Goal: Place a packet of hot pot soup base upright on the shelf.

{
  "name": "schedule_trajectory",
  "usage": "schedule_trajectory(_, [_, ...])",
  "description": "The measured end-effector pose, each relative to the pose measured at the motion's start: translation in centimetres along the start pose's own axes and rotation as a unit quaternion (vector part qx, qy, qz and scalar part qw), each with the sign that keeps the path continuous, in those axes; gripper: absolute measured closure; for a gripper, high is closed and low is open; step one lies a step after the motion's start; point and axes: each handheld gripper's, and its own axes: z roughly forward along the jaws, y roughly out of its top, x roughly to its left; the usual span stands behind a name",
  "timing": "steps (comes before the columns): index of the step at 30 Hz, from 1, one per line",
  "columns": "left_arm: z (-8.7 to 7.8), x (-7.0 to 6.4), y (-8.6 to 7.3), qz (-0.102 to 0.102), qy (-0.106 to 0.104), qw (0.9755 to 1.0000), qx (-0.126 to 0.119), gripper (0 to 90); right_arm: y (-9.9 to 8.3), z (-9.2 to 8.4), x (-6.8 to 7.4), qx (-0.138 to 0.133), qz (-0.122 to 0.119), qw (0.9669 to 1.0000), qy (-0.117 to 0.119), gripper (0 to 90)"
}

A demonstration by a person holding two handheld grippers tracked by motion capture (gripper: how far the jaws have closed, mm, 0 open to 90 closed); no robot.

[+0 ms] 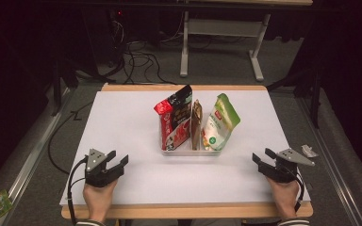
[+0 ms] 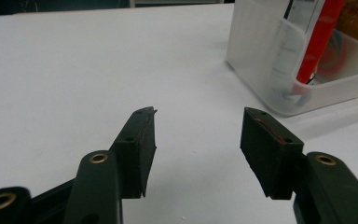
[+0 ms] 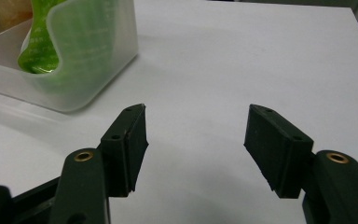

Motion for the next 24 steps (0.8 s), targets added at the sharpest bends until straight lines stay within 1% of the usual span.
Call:
schedule_trajectory(1, [0.3, 0.0, -0.1, -0.002, 0.000, 1.0000, 0.001, 45.0, 0.0, 0.0, 0.0, 0.000, 0.004, 1.0000, -0.001, 39.8])
schedule_trajectory(2, [0.6, -0.1, -0.2, 0.000, 0.001, 1.0000, 0.003, 44.7, 0.0, 0.0, -0.1, 0.000, 0.001, 1.0000, 0.001, 39.9])
schedule_trajectory(3, [1.0, -0.1, -0.2, 0.004, 0.003, 1.0000, 0.003, 44.5, 0.0, 0.0, -0.2, 0.001, 0.003, 1.0000, 0.001, 40.0])
schedule_trajectory(5, [1.5, -0.1, -0.2, 0.002, 0.003, 1.0000, 0.004, 44.3, -0.1, 0.1, -0.3, 0.003, 0.005, 1.0000, 0.000, 40.0])
schedule_trajectory(10, [3.0, 0.1, -0.3, 0.005, 0.008, 0.9998, 0.015, 43.6, -0.1, 0.3, -0.4, 0.004, 0.015, 0.9999, -0.003, 40.0])
schedule_trajectory(11, [3.3, 0.2, -0.3, 0.007, 0.011, 0.9997, 0.019, 43.4, -0.1, 0.3, -0.5, 0.004, 0.013, 0.9999, -0.004, 40.0])
schedule_trajectory(12, [3.5, 0.3, -0.3, 0.008, 0.011, 0.9997, 0.021, 43.3, -0.1, 0.4, -0.5, 0.005, 0.016, 0.9998, -0.006, 40.1])
schedule_trajectory(14, [3.8, 0.4, -0.4, 0.007, 0.012, 0.9997, 0.022, 43.0, -0.1, 0.5, -0.7, 0.006, 0.012, 0.9999, -0.008, 40.1])
schedule_trajectory(15, [3.8, 0.4, -0.4, 0.005, 0.013, 0.9997, 0.022, 42.9, -0.1, 0.5, -0.6, 0.008, 0.017, 0.9998, -0.009, 40.1])
schedule_trajectory(16, [4.0, 0.5, -0.3, 0.005, 0.014, 0.9996, 0.022, 42.7, -0.1, 0.6, -0.7, 0.006, 0.014, 0.9998, -0.009, 40.1])
schedule_trajectory(18, [4.2, 0.6, -0.3, 0.003, 0.015, 0.9996, 0.022, 42.3, -0.1, 0.7, -0.8, 0.007, 0.016, 0.9998, -0.011, 40.2])
schedule_trajectory(23, [4.8, 1.0, -0.4, 0.003, 0.023, 0.9993, 0.028, 41.7, -0.1, 1.0, -0.9, 0.009, 0.023, 0.9996, -0.016, 40.5])
schedule_trajectory(24, [4.9, 1.0, -0.4, 0.004, 0.027, 0.9992, 0.028, 41.3, -0.1, 1.1, -1.0, 0.008, 0.019, 0.9996, -0.017, 40.6])
